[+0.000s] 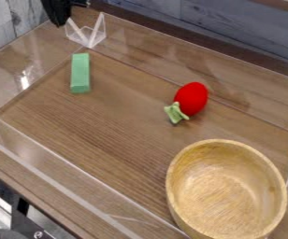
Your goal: Move the red object to the right side of the table
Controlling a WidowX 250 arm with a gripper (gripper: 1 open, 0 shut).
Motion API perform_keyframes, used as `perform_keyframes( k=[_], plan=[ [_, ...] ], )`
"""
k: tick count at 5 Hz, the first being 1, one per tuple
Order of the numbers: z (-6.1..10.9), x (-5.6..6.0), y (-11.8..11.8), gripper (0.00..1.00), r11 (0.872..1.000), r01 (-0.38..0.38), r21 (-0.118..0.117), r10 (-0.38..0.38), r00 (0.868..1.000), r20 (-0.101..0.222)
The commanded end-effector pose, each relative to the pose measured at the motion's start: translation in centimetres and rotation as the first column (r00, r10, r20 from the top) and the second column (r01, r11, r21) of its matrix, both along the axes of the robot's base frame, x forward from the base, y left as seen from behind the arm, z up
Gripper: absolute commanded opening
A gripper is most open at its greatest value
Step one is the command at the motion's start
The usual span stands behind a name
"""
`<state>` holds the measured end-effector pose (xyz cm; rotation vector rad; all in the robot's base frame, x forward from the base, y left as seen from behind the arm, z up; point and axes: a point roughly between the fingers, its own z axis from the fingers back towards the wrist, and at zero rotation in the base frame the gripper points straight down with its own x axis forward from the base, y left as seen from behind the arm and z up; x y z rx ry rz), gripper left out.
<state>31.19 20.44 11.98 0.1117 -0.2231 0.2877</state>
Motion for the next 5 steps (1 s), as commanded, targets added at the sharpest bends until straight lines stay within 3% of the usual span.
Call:
perform_keyframes(
  k=[1,2,3,4,5],
  plan=[
    [1.2,0.5,-0.6,0.0,0.998,0.053,0.019,-0.053,0.998,0.039],
    [1.0,0.8,-1.0,1.0,0.995,0.094,0.01,-0.095,0.995,0.039],
    [0.7,1.1,-1.0,1.0,0.996,0.088,-0.001,-0.088,0.995,0.04],
    [1.1,1.7,-1.2,0.0,0.997,0.08,-0.019,-0.079,0.996,0.05],
    [2.2,2.2,-1.7,1.0,0.998,0.05,-0.036,-0.048,0.997,0.062]
  ],
)
